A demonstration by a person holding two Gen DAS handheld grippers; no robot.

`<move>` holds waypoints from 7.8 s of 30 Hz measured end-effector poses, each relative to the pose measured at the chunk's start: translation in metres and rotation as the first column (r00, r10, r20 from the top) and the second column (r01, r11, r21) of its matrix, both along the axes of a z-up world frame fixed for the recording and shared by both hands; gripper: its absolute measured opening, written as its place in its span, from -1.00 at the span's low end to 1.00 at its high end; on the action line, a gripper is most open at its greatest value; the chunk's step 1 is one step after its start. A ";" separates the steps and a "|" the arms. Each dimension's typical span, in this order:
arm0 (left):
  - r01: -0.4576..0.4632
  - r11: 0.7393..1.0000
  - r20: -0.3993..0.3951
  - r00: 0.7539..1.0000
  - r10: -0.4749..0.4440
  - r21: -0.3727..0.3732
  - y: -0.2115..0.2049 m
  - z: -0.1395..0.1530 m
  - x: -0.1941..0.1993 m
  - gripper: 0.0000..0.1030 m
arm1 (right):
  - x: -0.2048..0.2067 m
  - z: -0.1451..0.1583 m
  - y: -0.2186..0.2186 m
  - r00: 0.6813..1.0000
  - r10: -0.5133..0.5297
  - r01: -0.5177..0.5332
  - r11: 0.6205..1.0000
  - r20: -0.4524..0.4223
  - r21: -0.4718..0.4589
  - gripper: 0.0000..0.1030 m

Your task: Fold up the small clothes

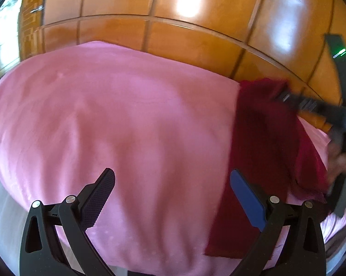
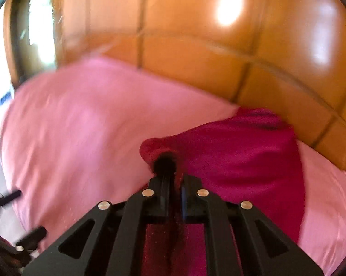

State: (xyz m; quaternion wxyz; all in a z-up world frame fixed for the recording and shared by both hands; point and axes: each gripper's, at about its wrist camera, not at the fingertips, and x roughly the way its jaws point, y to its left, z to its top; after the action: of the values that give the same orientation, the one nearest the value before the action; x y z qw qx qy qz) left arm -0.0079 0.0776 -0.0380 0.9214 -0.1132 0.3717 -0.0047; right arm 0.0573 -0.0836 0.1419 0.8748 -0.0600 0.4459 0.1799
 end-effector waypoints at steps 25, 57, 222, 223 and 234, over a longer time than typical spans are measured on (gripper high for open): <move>0.250 0.968 -0.119 0.960 -0.252 -0.030 -0.060 -0.025 0.024 -0.85 | -0.032 -0.079 -0.403 0.559 -0.818 0.811 0.574 -0.140 -0.116 -0.87; 0.401 0.737 -0.100 0.841 -0.532 -0.545 -0.172 -0.029 0.071 0.39 | -0.077 -0.058 -0.419 0.580 -0.788 0.799 0.599 -0.206 -0.045 0.16; 0.225 0.962 -0.126 0.961 -0.245 -0.152 0.078 0.024 0.141 -0.13 | 0.106 -0.105 -0.306 0.895 -0.289 0.339 0.936 -0.339 0.096 0.18; 0.249 0.952 -0.135 0.952 -0.275 -0.181 0.076 0.021 0.124 -0.12 | 0.079 -0.102 -0.306 0.885 -0.275 0.340 0.933 -0.376 0.116 0.18; 0.311 0.846 -0.189 0.886 -0.423 -0.433 0.056 -0.023 -0.027 -0.12 | -0.114 -0.106 -0.324 0.777 -0.270 0.420 0.895 -0.569 0.148 0.03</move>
State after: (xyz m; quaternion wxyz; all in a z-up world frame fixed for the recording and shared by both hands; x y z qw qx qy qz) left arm -0.0350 0.1333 -0.0613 0.8001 -0.2202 0.5034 -0.2406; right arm -0.0572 -0.4071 0.0358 0.7333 0.1943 0.6463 0.0825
